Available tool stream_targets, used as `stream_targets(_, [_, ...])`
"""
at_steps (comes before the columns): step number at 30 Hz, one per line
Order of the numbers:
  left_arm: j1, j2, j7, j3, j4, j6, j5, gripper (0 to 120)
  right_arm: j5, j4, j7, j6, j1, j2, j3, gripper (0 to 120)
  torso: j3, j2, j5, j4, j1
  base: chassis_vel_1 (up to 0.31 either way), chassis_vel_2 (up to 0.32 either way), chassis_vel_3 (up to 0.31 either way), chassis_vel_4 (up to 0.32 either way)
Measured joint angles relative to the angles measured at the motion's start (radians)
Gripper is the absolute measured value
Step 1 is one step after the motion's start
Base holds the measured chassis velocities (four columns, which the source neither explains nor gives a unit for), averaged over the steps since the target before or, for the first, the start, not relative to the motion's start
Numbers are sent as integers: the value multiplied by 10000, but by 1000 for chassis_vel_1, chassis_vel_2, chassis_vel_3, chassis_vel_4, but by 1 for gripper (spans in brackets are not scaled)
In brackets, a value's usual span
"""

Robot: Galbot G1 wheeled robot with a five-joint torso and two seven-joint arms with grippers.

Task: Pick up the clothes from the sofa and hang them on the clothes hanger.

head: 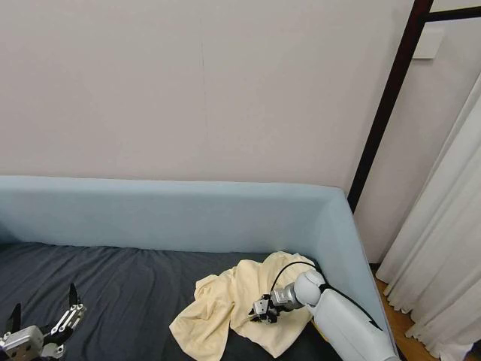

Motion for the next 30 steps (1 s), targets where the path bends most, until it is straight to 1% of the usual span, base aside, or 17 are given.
stream_targets(4, [-6, 0, -40, -18, 29, -24, -22, 100, -868, 119, 27, 363, -10, 48, 171, 0, 0, 0, 0, 0, 0, 0, 0, 0, 0])
stream_targets(6, [-14, -11, -43, -12, 53, -32, -23, 100, -973, 209, 30, 459, -23, 32, 214, 0, 0, 0, 0, 0, 0, 0, 0, 0, 0])
stream_targets(8, [-35, -32, -46, 29, 105, -43, -25, 100, -605, 480, 44, 528, -72, -105, 263, 0, 0, 0, 0, 1, 0, 0, 0, 0, 0])
stream_targets(10, [-74, -28, -47, 89, 184, -47, -86, 100, 335, 1028, -62, 466, -150, -366, 371, 0, 0, 0, 1, 0, 0, 0, 0, 0, 0])
stream_targets(11, [-74, -28, -47, 89, 184, -47, -86, 100, 335, 1028, -62, 466, -150, -366, 371, 0, 0, 0, 1, 0, 0, 0, 0, 0, 0])
stream_targets(12, [-99, -12, -47, 128, 236, -48, -167, 100, 1003, 1339, -116, 310, -182, -521, 407, 0, 0, 0, 0, -2, 0, 0, 0, 0, 0])
stream_targets(13, [-132, 21, -28, 187, 299, -39, -293, 100, 2341, 1836, -117, 3, -212, -794, 415, 0, 0, 0, 1, -2, 0, 0, 0, 0, 0])
stream_targets(15, [-170, 61, 23, 280, 392, -30, -407, 100, 4017, 2400, 89, -404, -220, -1130, 414, 0, 0, 1, -1, -2, -1, 0, 0, 0, 0])
stream_targets(16, [-201, 81, 98, 368, 458, -32, -440, 100, 5647, 2938, 562, -822, -235, -1478, 402, 0, 0, 1, 0, 0, 0, 0, 0, 0, 0])
stream_targets(17, [-201, 81, 98, 368, 458, -32, -440, 100, 5647, 2938, 562, -822, -235, -1478, 402, 0, 0, 1, 0, 0, 0, 0, 0, 0, 0])
stream_targets(19, [-231, 124, 261, 567, 554, -119, -478, 100, 7919, 3773, 1720, -1338, -300, -2007, 399, 0, -1, 1, 1, 0, -1, 0, 0, 0, 0])
stream_targets(20, [-231, 124, 261, 567, 554, -119, -478, 100, 7919, 3773, 1720, -1338, -300, -2007, 399, 0, -1, 1, 1, 0, -1, 0, 0, 0, 0])
stream_targets(23, [-283, 232, 864, 986, 848, -591, -778, 100, 10225, 5069, 3904, -1875, -508, -2695, 483, 0, 0, 0, 1, -2, -2, 0, 0, 0, 0])
stream_targets(25, [-321, 270, 1229, 1144, 1014, -818, -954, 100, 10791, 5536, 4799, -2037, -585, -2906, 511, 0, -1, 1, 2, -3, -2, 0, 0, 0, 0])
stream_targets(26, [-321, 270, 1229, 1144, 1014, -818, -954, 100, 10791, 5536, 4799, -2037, -585, -2906, 511, 0, -1, 1, 2, -3, -2, 0, 0, 0, 0])
stream_targets(29, [-603, 424, 2444, 1640, 1920, -1457, -1299, 100, 11761, 6878, 7585, -2448, -900, -3491, 559, 0, -1, 1, -1, -1, -2, 0, 0, 0, 0])
stream_targets(30, [-742, 546, 2724, 1789, 2315, -1572, -1247, 100, 11828, 7164, 8164, -2469, -1034, -3619, 578, 0, -1, 1, 0, -1, -2, 0, 0, 0, 0])
